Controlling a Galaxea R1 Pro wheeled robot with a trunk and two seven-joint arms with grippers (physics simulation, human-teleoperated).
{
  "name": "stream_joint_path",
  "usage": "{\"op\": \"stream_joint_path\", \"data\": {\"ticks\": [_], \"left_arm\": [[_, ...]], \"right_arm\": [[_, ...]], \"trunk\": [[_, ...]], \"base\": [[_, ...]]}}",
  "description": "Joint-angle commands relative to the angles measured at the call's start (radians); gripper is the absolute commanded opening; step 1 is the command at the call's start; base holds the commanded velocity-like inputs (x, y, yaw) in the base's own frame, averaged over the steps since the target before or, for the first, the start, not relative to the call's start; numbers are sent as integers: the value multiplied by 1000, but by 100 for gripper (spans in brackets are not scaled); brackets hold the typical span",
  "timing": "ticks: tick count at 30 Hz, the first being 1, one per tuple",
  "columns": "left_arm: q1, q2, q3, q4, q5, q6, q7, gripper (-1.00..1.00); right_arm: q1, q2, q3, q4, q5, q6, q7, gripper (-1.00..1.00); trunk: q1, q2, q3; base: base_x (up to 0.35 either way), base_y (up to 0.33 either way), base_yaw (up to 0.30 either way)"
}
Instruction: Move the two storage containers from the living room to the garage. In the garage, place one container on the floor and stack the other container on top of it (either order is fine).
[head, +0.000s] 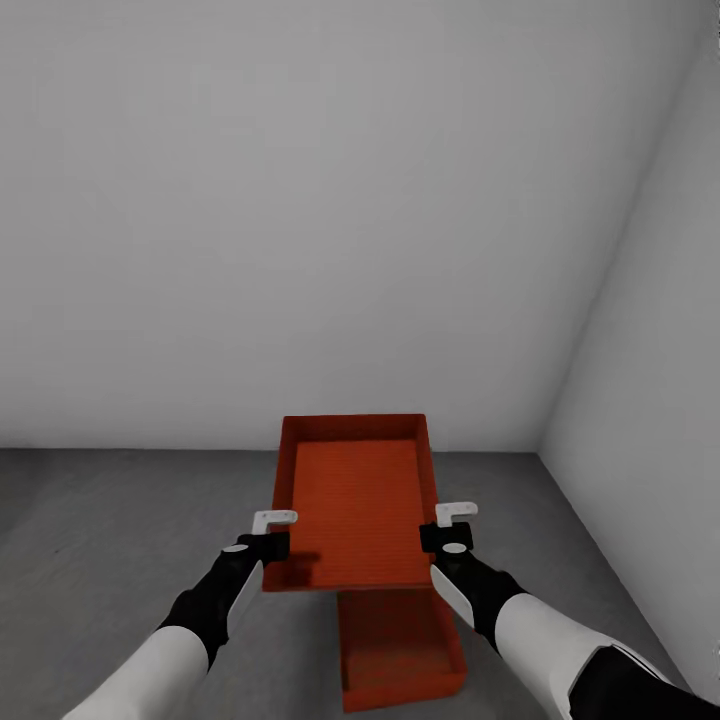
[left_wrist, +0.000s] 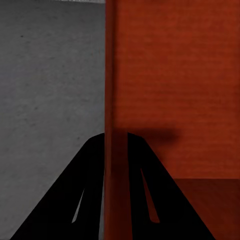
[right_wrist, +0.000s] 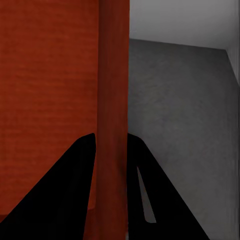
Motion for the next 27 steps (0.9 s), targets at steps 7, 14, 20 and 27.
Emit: {"op": "stream_joint_path", "data": {"ticks": [7,14,20,27], "left_arm": [[-1,2,-12,-3,3,6,11,-100],[-1,2,-12,-3,3,6,11,-100],[-1,3,-12,-3,4,6,10,-100],[-1,3,-12,-3,3,1,8,-100]], "right_arm": [[-1,-7,23,38,-32,3,-10,-100],[-1,-7,23,38,-32,3,-10,-100],[-1,-7,23,38,-32,3,-10,-100],[-1,-7,23,38,-32,3,-10,-100]], "trunk": [[1,-2,-2],[1,-2,-2],[1,-2,-2],[1,-2,-2]], "base": [[152,-259,0],[192,-237,0],[219,-212,0],[219,-186,0]]}}
